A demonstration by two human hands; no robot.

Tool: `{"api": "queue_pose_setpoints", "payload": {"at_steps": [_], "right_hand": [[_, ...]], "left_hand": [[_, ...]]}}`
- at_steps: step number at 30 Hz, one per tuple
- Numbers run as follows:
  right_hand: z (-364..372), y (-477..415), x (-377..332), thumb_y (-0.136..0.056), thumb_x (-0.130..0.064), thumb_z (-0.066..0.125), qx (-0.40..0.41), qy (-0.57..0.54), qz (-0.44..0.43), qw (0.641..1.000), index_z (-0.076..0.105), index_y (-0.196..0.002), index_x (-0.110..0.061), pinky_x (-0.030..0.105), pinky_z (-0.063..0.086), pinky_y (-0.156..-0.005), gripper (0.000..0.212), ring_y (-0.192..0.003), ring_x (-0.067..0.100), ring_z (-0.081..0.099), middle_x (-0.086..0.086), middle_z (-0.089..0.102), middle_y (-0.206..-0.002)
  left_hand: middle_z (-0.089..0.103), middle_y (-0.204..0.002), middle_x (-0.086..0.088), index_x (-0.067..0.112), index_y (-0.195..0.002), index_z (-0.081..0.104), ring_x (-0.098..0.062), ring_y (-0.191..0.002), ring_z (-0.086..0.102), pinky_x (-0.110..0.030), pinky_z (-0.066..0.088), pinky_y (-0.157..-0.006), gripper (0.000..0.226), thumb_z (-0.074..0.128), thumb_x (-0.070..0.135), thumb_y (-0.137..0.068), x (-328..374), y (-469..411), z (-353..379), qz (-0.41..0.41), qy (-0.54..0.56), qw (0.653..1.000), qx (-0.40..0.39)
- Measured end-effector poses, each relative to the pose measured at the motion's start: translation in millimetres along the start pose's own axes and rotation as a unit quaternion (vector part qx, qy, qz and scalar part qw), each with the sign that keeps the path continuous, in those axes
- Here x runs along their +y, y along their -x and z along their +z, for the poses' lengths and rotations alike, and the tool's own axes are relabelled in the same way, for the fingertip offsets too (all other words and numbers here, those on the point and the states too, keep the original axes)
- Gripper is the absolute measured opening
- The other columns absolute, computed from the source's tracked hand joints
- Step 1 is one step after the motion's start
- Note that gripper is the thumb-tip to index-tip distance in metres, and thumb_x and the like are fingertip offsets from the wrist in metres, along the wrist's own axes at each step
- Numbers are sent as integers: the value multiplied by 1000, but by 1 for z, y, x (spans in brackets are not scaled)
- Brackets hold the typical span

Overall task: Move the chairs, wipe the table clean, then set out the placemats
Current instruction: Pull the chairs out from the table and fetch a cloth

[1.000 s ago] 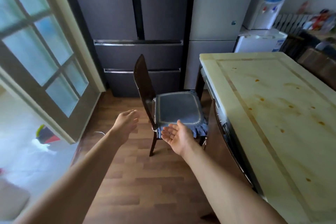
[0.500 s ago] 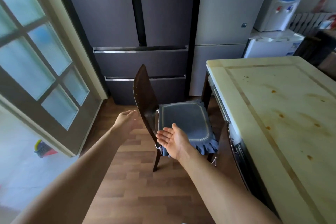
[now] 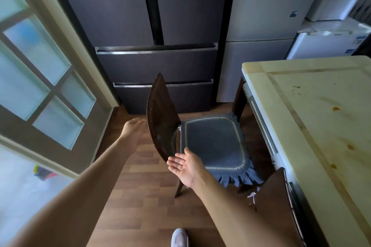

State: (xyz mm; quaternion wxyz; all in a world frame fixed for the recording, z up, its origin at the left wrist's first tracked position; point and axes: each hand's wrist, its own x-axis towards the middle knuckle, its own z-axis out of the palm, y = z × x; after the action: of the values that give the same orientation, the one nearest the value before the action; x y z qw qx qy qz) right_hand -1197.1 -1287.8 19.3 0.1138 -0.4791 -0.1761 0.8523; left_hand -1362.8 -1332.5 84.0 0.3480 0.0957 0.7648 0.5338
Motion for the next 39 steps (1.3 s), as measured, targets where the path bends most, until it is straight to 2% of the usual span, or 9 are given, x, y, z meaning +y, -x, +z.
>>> {"api": "queue_pose_setpoints", "payload": {"at_steps": [8,11,13,16,21,25,31,36,39], "right_hand": [[51,-70,9,-104,-29,31,47,-30,77,995,36,-136,7,45,32,-111,48,-126,40,46,31,49,-133],[54,-92,11,-104,-29,30,68,-56,104,991,55,-97,9,45,31,-112,46,-128,40,45,32,50,-130],[55,-104,16,-103,-30,31,76,-88,122,986,52,-78,7,45,31,-113,50,-128,40,44,30,54,-120],[55,-120,19,-102,-30,36,72,-136,149,977,54,-79,10,43,36,-106,49,-111,37,52,23,59,-94],[57,-134,19,-97,-21,50,90,-206,161,961,53,-76,7,38,47,-83,36,-73,29,54,19,55,-79],[56,-131,22,-95,-17,55,101,-264,150,947,54,-77,4,34,47,-65,27,-67,26,53,14,54,-69],[36,-123,8,-93,-16,57,116,-293,110,943,56,-78,1,33,46,-62,22,-65,24,53,9,56,-37],[9,-122,-18,-94,-17,54,124,-311,69,940,56,-71,-4,32,46,-63,26,-61,21,50,7,53,-35],[-10,-119,-41,-94,-17,54,129,-317,58,938,55,-69,-4,32,46,-62,29,-62,21,51,7,53,-36]], "left_hand": [[62,-88,-6,6,-102,58,-19,-79,60,-31,48,-66,14,49,14,-97,10,-106,14,-102,21,993,-50],[65,-95,-3,12,-100,59,-20,-93,63,-31,49,-79,10,51,18,-96,6,-130,22,-119,-1,991,-64],[65,-105,-4,16,-105,59,-24,-103,62,-33,50,-84,12,54,17,-94,3,-140,22,-125,-8,989,-84],[63,-109,-6,25,-101,59,-25,-103,60,-34,50,-82,22,57,5,-91,-1,-152,22,-126,-12,985,-121],[63,-110,-9,24,-109,60,-28,-105,57,-35,49,-82,48,57,-13,-79,-6,-162,29,-103,-38,986,-127],[62,-109,-11,22,-107,61,-29,-104,58,-33,50,-78,44,58,-11,-79,-9,-159,32,-93,-36,989,-114],[63,-107,-9,25,-105,60,-28,-101,59,-40,51,-89,45,58,-13,-79,-11,-153,60,-87,-12,988,-124],[64,-104,-4,23,-112,59,-24,-99,61,-36,54,-85,45,62,-8,-80,-2,-152,104,-72,-16,990,-122],[65,-99,-4,21,-113,58,-22,-93,63,-28,55,-68,44,62,-8,-80,8,-149,134,-60,-24,989,-132]]}}
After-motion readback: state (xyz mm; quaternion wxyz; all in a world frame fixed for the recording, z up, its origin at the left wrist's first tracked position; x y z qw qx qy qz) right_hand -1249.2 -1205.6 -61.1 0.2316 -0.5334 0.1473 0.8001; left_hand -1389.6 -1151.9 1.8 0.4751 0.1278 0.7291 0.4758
